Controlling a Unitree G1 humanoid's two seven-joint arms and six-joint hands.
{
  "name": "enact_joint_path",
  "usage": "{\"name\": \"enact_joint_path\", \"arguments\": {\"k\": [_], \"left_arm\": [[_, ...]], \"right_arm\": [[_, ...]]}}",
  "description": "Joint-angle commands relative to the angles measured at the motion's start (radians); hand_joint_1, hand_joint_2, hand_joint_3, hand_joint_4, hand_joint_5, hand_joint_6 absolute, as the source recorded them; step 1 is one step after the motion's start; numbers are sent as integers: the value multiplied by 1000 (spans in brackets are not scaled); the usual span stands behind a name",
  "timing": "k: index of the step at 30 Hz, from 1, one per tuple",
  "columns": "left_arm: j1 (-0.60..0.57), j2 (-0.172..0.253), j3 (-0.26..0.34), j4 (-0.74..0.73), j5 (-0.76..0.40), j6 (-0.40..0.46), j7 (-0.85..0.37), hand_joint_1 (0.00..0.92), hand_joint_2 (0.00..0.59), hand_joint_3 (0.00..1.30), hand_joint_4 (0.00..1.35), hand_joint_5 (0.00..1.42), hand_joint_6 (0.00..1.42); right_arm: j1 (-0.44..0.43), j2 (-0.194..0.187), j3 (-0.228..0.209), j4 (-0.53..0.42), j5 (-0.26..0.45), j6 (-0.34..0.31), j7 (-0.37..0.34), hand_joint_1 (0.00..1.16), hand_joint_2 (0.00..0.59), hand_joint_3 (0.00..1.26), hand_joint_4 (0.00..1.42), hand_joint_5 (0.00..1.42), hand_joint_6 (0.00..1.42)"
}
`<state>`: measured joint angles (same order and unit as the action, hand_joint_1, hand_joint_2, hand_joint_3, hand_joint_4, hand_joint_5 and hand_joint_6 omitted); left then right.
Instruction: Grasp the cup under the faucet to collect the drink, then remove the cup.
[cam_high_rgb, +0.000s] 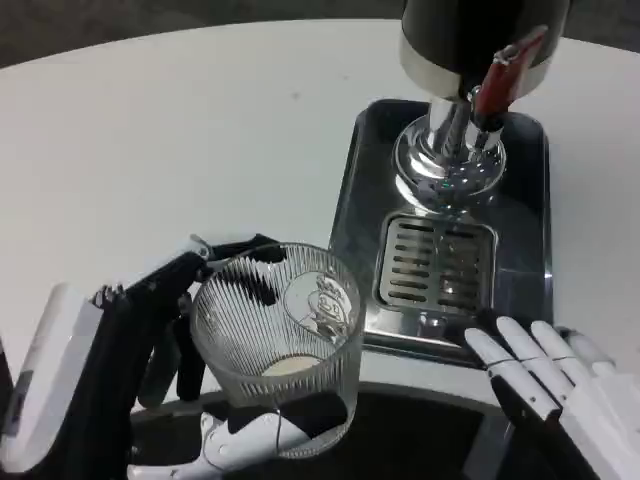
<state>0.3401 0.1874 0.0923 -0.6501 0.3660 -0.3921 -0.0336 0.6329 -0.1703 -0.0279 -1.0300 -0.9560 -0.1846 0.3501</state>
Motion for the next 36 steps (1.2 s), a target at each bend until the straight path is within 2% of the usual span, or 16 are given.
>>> {"name": "enact_joint_path", "arguments": {"k": [1,6,16,21,25,29,36], "left_arm": [[-8,1,-20,-20,3,-22,-2,554,47,956,1060,1257,1424],[-17,1,-31,-14,9,-18,0,554,47,955,1060,1257,1424],[-60,-20,-56,18,38,-2,10,554,46,958,1060,1257,1424],[-104,-26,-80,62,90,4,20,554,46,958,1060,1257,1424],[-171,-31,-96,139,134,17,37,554,46,958,1060,1257,1424],[-266,-21,-93,236,157,31,51,554,46,960,1060,1257,1424],[-409,-8,-110,361,197,59,82,554,46,955,1062,1257,1424]], "right_arm": [[11,1,-17,-17,20,-11,12,435,449,74,0,0,0],[15,3,-32,-17,41,-9,13,433,485,74,0,0,0],[11,11,-51,-17,57,-16,37,431,492,74,0,0,0],[14,21,-79,-17,77,-17,35,429,489,74,0,0,0],[34,23,-114,-17,114,-21,34,425,487,78,0,0,0],[72,22,-155,-17,150,-51,18,423,486,81,0,0,0],[82,25,-205,-17,188,-55,19,420,485,83,0,0,0]]}}
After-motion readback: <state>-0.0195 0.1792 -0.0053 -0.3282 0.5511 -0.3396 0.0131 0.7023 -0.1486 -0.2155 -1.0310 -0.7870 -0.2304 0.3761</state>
